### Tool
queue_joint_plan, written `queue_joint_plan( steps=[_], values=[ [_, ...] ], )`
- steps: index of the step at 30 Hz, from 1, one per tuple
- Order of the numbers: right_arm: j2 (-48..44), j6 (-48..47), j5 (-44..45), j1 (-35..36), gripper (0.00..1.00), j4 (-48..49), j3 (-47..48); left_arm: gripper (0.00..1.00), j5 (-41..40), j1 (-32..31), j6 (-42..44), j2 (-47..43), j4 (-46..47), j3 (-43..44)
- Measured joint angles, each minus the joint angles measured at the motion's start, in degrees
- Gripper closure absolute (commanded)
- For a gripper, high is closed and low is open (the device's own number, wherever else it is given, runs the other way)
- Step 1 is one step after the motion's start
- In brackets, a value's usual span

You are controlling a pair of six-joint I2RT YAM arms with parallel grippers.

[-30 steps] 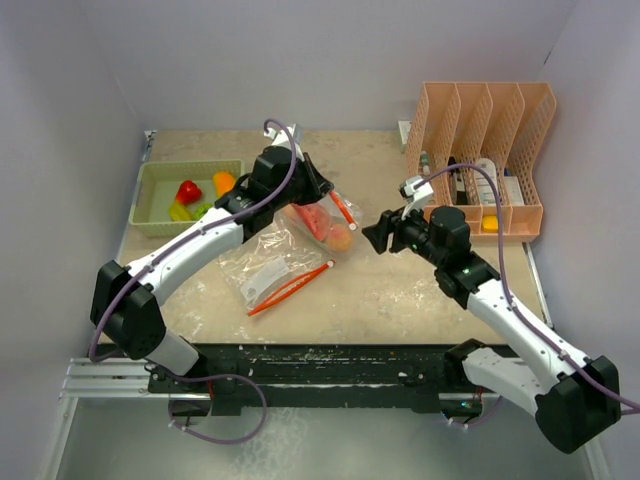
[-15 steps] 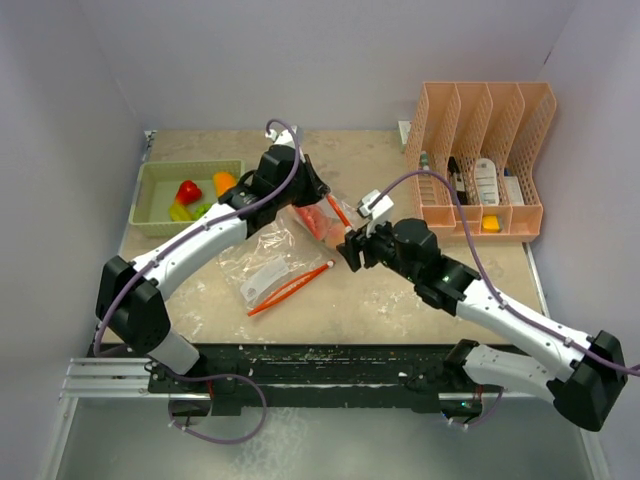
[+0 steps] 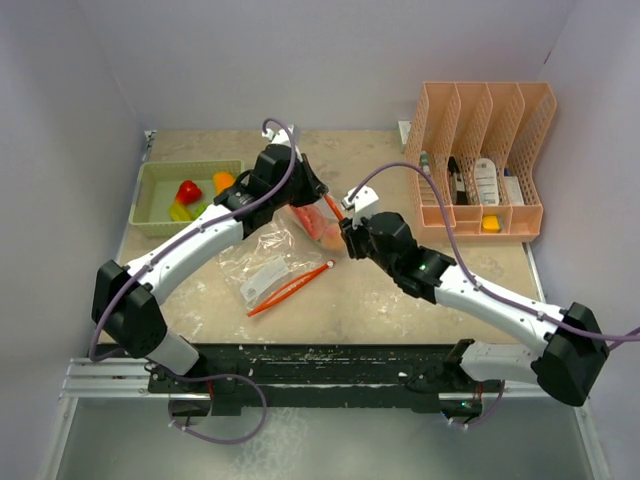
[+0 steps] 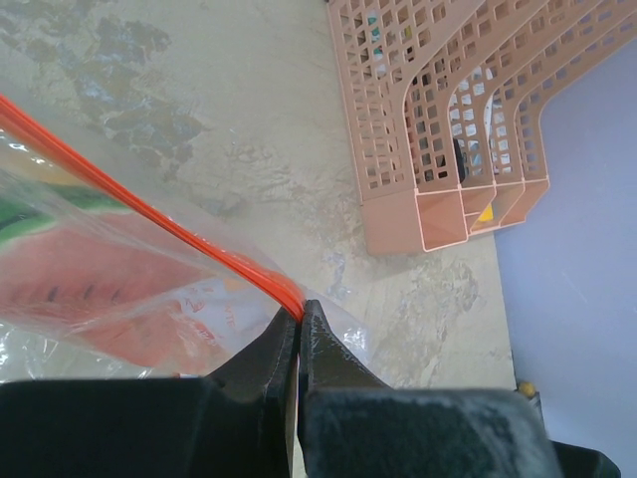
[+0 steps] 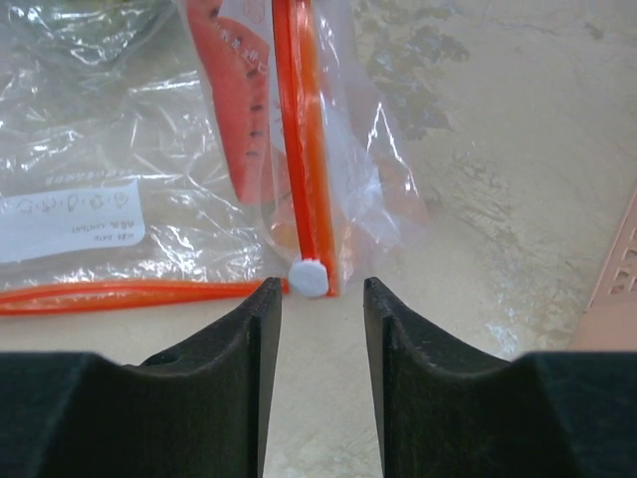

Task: Open the zip-top bag and remove the fake food
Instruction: Pick up the zipper food storage bag at the center of the board.

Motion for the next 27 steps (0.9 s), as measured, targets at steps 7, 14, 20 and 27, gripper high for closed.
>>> queue_joint_plan(
  steps=[7, 14, 20, 27],
  values=[
    [3.13, 0.09, 1.27, 0.0, 0.91, 1.09, 3.48, 0.95, 0.0, 0.0, 0.02, -0.83, -0.68, 0.0],
    [3.13, 0.02, 1.64, 0.0, 0.95, 1.44, 4.46, 0.94, 0.11, 0.0, 0.02, -0.94, -1.84, -0.04],
    [3.65, -0.74, 1.2, 0.0, 0.46, 2.36, 4.98, 0.96, 0.5, 0.0, 0.04, -0.94, -1.97, -0.17],
    [8.61, -0.74, 0.76, 0.0, 0.77, 3.04, 6.38, 0.96, 1.38, 0.02, 0.04, -0.94, -1.99, -0.2]
  ],
)
